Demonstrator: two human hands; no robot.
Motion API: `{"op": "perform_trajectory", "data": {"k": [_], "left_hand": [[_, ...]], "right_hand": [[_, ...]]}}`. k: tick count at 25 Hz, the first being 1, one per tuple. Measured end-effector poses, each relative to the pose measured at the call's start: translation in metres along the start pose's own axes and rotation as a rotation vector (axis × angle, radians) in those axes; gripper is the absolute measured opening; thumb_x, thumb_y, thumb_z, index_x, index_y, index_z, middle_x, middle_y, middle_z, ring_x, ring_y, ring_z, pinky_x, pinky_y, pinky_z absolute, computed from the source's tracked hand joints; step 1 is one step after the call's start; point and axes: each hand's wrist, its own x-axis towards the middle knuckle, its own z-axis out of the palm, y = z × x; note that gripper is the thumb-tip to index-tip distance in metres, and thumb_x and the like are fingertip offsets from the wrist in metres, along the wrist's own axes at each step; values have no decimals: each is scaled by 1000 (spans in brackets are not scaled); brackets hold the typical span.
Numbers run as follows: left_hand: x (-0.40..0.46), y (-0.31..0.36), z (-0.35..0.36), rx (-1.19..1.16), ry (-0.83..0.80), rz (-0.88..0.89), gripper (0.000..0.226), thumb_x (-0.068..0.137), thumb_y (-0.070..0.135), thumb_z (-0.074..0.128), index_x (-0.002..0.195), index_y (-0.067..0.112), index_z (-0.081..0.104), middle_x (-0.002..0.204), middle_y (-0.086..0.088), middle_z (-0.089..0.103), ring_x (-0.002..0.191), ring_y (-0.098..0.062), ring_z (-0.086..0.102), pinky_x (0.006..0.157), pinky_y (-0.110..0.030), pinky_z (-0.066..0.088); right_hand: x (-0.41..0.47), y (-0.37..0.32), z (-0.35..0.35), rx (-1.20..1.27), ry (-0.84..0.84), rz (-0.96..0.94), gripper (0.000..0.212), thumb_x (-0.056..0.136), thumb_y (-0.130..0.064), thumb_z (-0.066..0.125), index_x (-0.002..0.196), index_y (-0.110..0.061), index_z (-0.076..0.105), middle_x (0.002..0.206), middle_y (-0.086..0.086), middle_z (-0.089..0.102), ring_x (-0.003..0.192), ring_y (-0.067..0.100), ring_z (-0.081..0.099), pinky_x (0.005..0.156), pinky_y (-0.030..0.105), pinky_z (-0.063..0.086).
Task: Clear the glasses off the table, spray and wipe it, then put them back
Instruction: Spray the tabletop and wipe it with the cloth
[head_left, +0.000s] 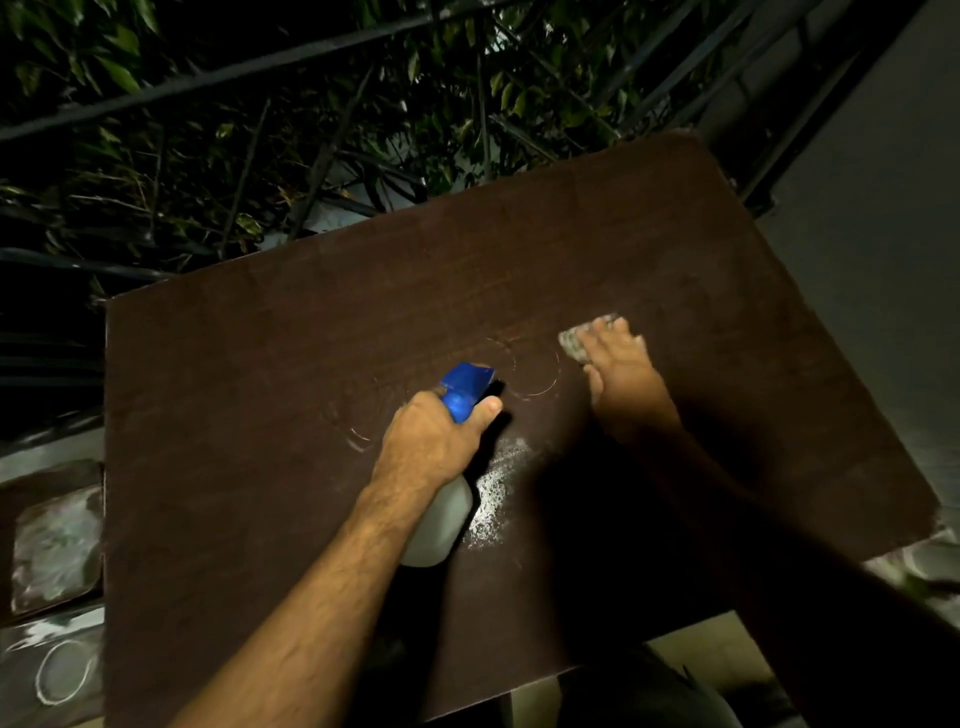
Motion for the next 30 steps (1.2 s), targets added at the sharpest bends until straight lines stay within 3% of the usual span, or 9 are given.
{"op": "perform_trajectory", "data": {"k": [2,5,7,11,16,19,24,27,30], "left_hand": [[-2,-8,-4,3,-3,1,48,81,64,63,64,20,50,65,2,59,66,-22,58,62,-29,39],[-3,-20,-8,17,-33,-21,53,80,66,62,70,15,56,70,-1,63,64,-18,60,56,-29,40],[-7,-28,-12,8,-37,-29,51,80,66,63,71,16,57,69,0,63,62,-15,59,52,-27,37],[-14,-42,-25,-8,-19,-24,41,83,61,64,69,24,52,63,6,58,57,-8,54,50,-24,33],[-20,-60,-40,-15,17,-30,40,83,60,64,67,26,49,62,7,58,58,-6,53,51,-23,34],[-18,-72,-50,-39,32,-26,42,81,61,64,65,25,49,61,8,57,58,-7,54,51,-24,35],[-14,-96,-63,-62,29,-17,38,82,59,64,73,23,56,64,8,59,59,-5,55,51,-23,34],[-11,-110,-69,-20,27,-4,37,83,61,62,79,24,61,67,9,61,62,-6,57,53,-23,37],[-7,-124,-73,-2,49,-23,43,80,64,62,83,21,65,74,5,65,75,-19,63,64,-28,43]], "right_hand": [[-58,-30,16,-84,19,-289,57,83,-11,41,139,-9,42,138,23,52,129,44,45,103,55,39],[-145,-60,37,-78,-148,-462,73,85,-16,38,155,-18,16,157,11,30,146,34,22,115,49,23],[-144,-52,35,-16,-173,-504,66,86,-16,40,151,-19,31,156,7,33,145,31,28,116,47,24],[-38,-42,22,31,-139,-193,52,93,-12,38,145,-9,44,154,14,36,145,34,24,117,55,20],[30,-60,29,64,6,152,50,94,-12,45,143,-10,46,153,15,38,145,34,24,119,46,13],[-45,-104,50,-21,-26,-98,52,88,-11,42,140,-11,46,144,20,47,136,40,36,108,55,34],[-125,-122,69,-23,-167,-424,64,83,-16,44,147,-16,42,156,9,32,146,29,20,119,46,11],[-34,-113,54,44,-85,-174,53,90,-11,43,143,-9,47,152,15,39,144,37,26,117,55,17],[39,-114,51,49,1,181,50,96,-12,42,145,-10,43,155,13,34,147,34,19,119,44,7]]}}
